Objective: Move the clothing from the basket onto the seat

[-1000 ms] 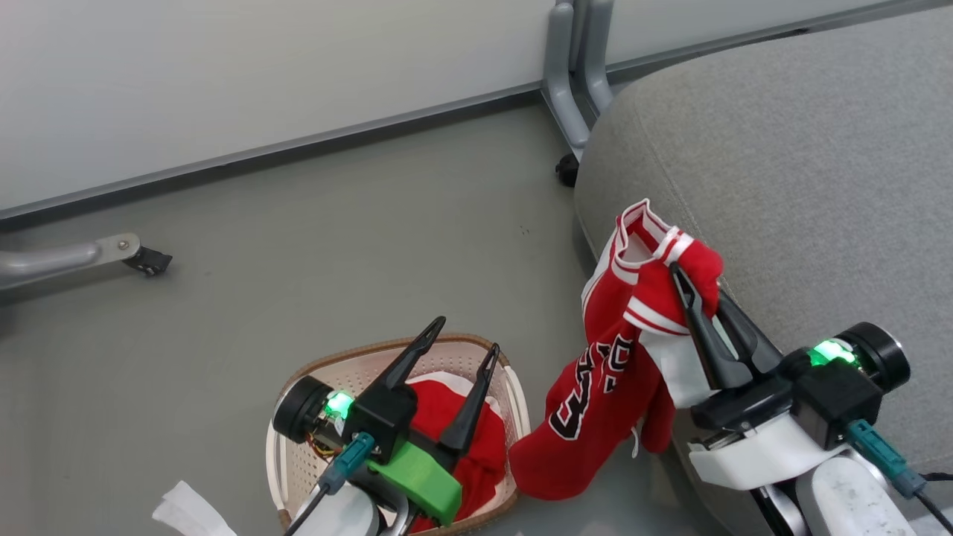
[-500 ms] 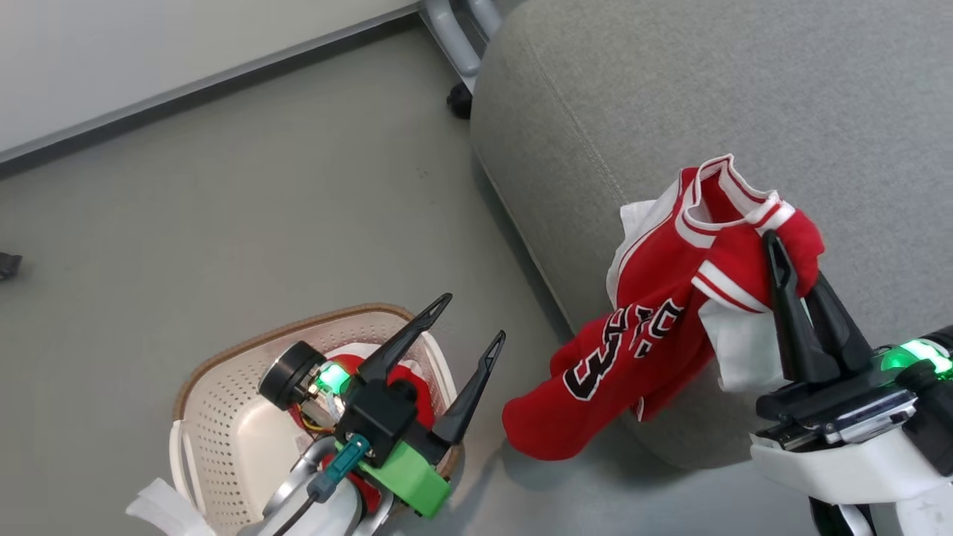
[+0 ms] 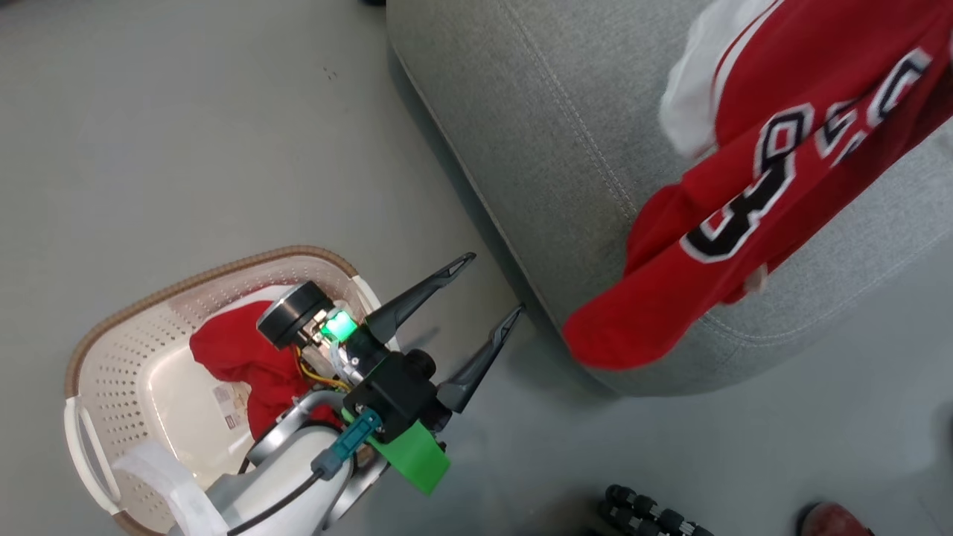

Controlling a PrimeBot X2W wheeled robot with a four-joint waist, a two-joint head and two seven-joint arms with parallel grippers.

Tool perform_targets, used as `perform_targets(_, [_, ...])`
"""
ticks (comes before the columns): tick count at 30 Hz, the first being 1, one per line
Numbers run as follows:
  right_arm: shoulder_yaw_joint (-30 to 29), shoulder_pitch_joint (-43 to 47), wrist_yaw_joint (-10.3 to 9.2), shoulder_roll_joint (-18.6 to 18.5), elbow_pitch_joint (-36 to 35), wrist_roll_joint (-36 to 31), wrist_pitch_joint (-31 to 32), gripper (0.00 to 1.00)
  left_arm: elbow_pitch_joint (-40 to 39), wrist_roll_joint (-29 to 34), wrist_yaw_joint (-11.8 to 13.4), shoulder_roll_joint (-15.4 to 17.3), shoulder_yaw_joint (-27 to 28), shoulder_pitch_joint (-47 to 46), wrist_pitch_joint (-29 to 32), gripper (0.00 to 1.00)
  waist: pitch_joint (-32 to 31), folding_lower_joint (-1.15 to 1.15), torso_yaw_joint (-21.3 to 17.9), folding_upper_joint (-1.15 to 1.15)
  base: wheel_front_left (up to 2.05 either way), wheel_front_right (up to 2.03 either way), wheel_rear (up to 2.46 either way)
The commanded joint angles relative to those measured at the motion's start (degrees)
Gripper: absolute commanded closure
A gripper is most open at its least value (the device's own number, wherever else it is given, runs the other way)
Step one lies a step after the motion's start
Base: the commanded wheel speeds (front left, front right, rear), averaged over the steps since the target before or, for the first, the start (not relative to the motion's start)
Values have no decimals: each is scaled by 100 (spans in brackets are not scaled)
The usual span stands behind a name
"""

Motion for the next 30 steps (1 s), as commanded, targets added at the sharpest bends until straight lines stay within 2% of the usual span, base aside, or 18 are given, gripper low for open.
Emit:
perform_targets(1, [-166,-397,-6,-149,126,40,-1,100,-65,5,-13,103,-22,-170,54,0,631,-1,-4,0,0,0,0])
perform_targets(7, [-730,-1858,-7,-874,1095,-101,-1,100,-264,-45,-46,286,-157,-582,262,0,1155,-1,373,0,0,0,0])
perform_targets(12, [-907,-2192,-7,-1028,2113,-198,-1,100,-292,-57,-28,288,-167,-735,235,0,1402,-1,627,0,0,0,0])
perform_targets(16, [-988,-1913,-7,-798,2766,-329,-1,100,-227,-72,4,226,-212,-729,164,0,1474,-1,723,0,0,0,0])
perform_targets(19, [-1014,-1491,-7,-554,3122,-704,-1,100,-159,-146,51,132,-222,-697,89,0,1456,-1,774,0,0,0,0])
perform_targets(24, [-1181,-565,-7,82,3802,-1149,-2,100,96,-365,210,-106,-83,-515,-89,0,1220,-1,874,0,0,0,0])
perform_targets(25, [-1219,-396,-7,161,3869,-1215,-1,91,137,-402,244,-156,-62,-475,-121,0,1150,-1,897,0,0,0,0])
perform_targets(26, [-1428,-230,-9,298,3845,-1311,-2,1,187,-455,290,-221,-29,-429,-152,0,1046,-1,925,0,0,0,0])
perform_targets(30, [-2089,359,-7,990,3532,-1388,-1,0,291,-521,543,-409,151,-228,-229,0,645,-1,1005,0,0,0,0])
